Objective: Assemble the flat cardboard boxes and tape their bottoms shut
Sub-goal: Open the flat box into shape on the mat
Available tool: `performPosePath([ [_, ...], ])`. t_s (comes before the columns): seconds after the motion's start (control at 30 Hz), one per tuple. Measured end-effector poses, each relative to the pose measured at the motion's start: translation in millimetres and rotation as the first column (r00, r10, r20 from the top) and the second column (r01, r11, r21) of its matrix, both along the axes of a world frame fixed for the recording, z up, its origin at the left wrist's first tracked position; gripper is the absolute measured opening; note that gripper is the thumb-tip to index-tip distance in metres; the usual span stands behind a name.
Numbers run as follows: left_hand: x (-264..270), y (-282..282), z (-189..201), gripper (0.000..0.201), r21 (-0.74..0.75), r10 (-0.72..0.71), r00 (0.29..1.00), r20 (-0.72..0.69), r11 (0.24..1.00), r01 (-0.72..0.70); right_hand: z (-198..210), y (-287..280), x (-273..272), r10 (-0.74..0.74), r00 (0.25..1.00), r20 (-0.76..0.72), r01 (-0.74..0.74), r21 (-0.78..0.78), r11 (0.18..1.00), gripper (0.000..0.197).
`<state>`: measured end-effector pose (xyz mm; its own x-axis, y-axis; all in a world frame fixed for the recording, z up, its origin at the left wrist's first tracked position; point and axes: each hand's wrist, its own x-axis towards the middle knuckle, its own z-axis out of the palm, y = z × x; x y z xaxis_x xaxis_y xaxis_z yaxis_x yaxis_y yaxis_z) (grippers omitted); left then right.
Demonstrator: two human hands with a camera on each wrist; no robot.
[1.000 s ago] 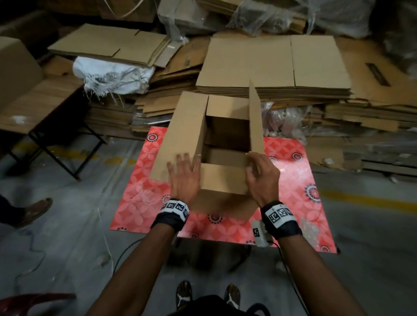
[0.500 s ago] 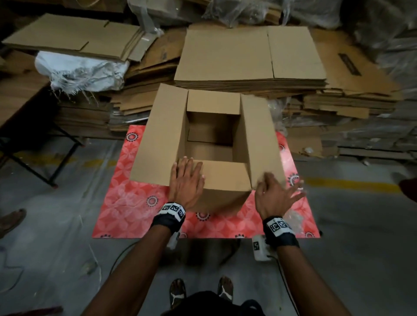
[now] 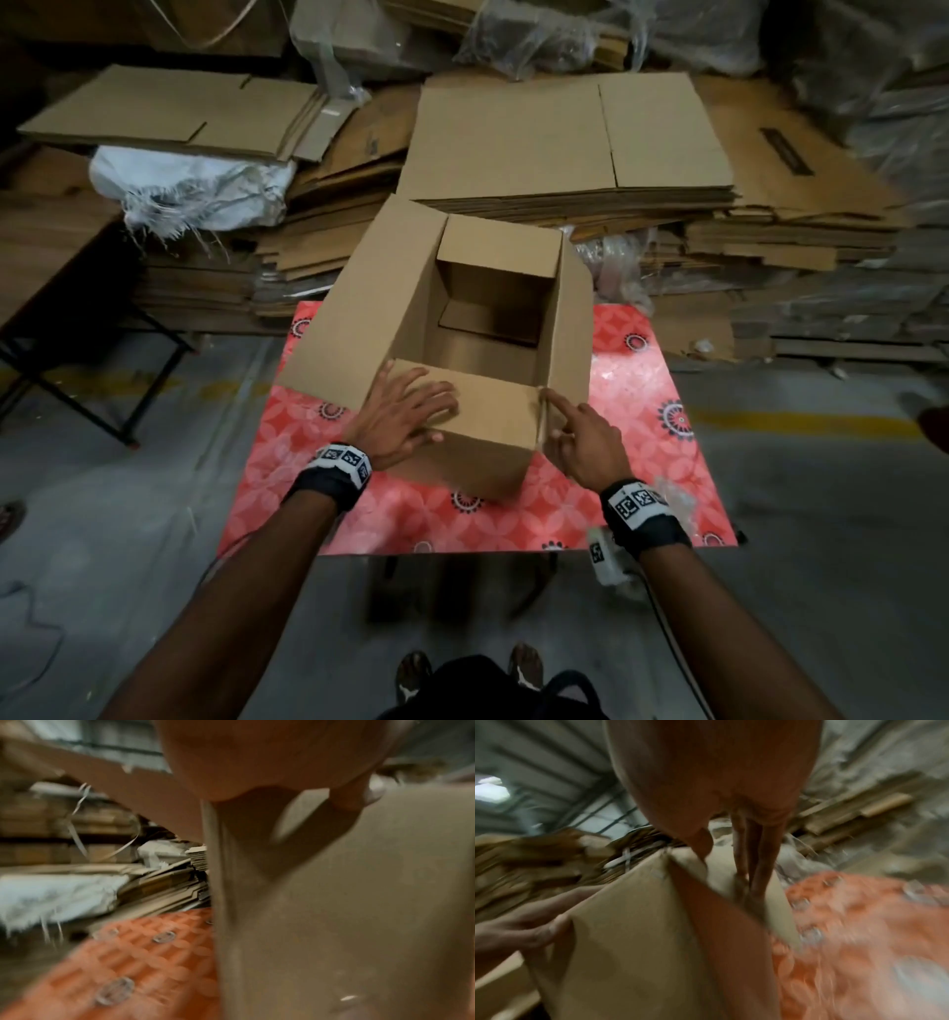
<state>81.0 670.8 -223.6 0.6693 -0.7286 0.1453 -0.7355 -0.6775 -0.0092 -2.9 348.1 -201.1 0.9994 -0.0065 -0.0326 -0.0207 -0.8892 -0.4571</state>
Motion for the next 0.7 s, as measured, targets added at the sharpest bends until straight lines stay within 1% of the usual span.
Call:
performPosePath([
  [0.07,4.6,7.2,10.1,0.057,-0.023,-0.004,1.000,0.002,1.000,0.004,14.0,7.7,8.9,0.037,0.999,0.005,-0.036,-0.069,0.997,0.065],
  [0.17,-1.5,6.4,15.7,0.055,-0.041,0.051,0.999,-0.001,0.998,-0.051,23.2,18.8,22.9,0.076,0.995,0.061,-0.063,-0.191,0.980,0.055],
  [0.2,-4.8,5.8,13.6,0.056,-0.075,0.071,0.997,-0.034,0.995,-0.073,25.2,21.7,26.7,0.116,0.992,0.046,-0.103,-0.221,0.970,0.054],
  [0.23,-6.9,5.3,11.3,0.056,-0.141,0.084,0.990,-0.109,0.985,-0.099,26.5,24.5,29.8,0.153,0.988,0.022,-0.144,-0.234,0.961,0.054],
  [0.3,-8.3,1.6,15.0,0.053,-0.290,0.080,0.964,-0.252,0.945,-0.154,25.6,31.9,33.1,0.212,0.977,-0.010,-0.207,-0.256,0.944,0.056],
  [0.33,-7.5,-2.9,19.8,0.054,-0.319,0.090,0.955,-0.283,0.930,-0.182,24.5,38.2,33.2,0.232,0.973,-0.005,-0.225,-0.260,0.939,0.057],
  [0.37,-6.1,-9.1,26.7,0.060,-0.293,0.115,0.941,-0.318,0.932,-0.213,22.5,46.2,32.7,0.250,0.968,0.010,-0.239,-0.260,0.935,0.058],
  [0.4,-4.7,-16.4,34.0,0.072,-0.213,0.152,0.919,-0.363,0.947,-0.240,21.8,56.8,31.9,0.260,0.965,0.030,-0.243,-0.263,0.934,0.061],
  [0.43,-2.5,-22.9,39.9,0.086,-0.090,0.192,0.899,-0.395,0.965,-0.246,20.9,69.0,31.3,0.260,0.965,0.037,-0.242,-0.257,0.935,0.070],
  [0.47,-1.2,-28.5,47.0,0.096,0.039,0.227,0.886,-0.404,0.972,-0.231,17.9,80.9,31.3,0.260,0.965,0.037,-0.243,-0.246,0.938,0.083],
  [0.53,5.2,-33.1,53.8,0.104,0.238,0.271,0.865,-0.422,0.954,-0.183,12.2,102.4,31.7,0.246,0.968,0.037,-0.231,-0.239,0.943,0.106],
  [0.57,7.8,-31.8,56.0,0.105,0.283,0.291,0.846,-0.446,0.943,-0.175,12.0,110.7,32.1,0.222,0.974,0.044,-0.206,-0.233,0.950,0.112],
  [0.63,9.2,-24.2,65.9,0.102,0.289,0.312,0.826,-0.470,0.938,-0.190,12.6,121.5,35.4,0.163,0.985,0.055,-0.149,-0.197,0.969,0.118],
  [0.7,7.5,-12.5,77.7,0.092,0.228,0.286,0.861,-0.421,0.952,-0.205,13.9,127.6,40.9,0.142,0.988,0.054,-0.130,-0.173,0.976,0.117],
])
